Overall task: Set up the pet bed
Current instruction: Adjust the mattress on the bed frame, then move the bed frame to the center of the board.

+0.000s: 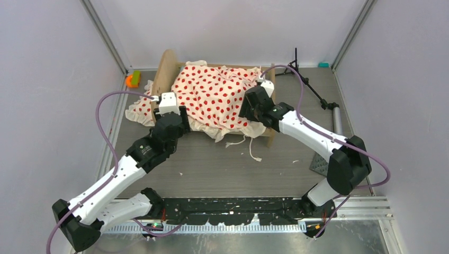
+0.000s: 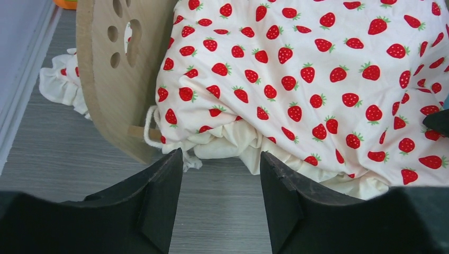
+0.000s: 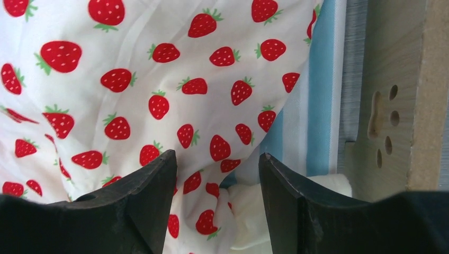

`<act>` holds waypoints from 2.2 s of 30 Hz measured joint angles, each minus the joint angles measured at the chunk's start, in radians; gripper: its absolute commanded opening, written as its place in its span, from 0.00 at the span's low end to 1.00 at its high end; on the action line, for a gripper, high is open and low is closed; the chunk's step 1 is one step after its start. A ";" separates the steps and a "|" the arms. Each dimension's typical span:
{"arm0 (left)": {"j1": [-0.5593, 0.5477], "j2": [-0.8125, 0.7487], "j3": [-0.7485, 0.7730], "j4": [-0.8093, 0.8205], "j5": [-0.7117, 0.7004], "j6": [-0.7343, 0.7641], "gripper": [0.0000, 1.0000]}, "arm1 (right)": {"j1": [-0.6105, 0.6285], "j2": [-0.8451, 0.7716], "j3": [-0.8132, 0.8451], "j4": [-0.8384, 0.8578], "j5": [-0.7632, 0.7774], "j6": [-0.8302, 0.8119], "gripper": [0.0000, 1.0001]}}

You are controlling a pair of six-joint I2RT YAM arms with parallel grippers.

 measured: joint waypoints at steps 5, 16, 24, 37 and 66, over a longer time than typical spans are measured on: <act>0.024 -0.007 0.000 -0.018 0.015 0.008 0.57 | -0.002 0.039 -0.002 0.027 0.000 0.026 0.64; 0.049 0.023 0.000 -0.021 0.036 0.007 0.58 | -0.003 0.158 0.010 0.016 -0.021 0.035 0.00; 0.069 0.060 -0.008 -0.021 0.053 0.003 0.58 | 0.001 0.157 0.095 -0.104 0.126 -0.028 0.00; 0.084 0.107 -0.027 -0.013 0.071 0.004 0.63 | -0.011 0.157 0.171 -0.254 0.320 -0.162 0.42; 0.632 0.449 0.469 -0.137 0.412 0.238 0.69 | -0.027 -0.273 0.065 -0.272 0.082 -0.185 0.64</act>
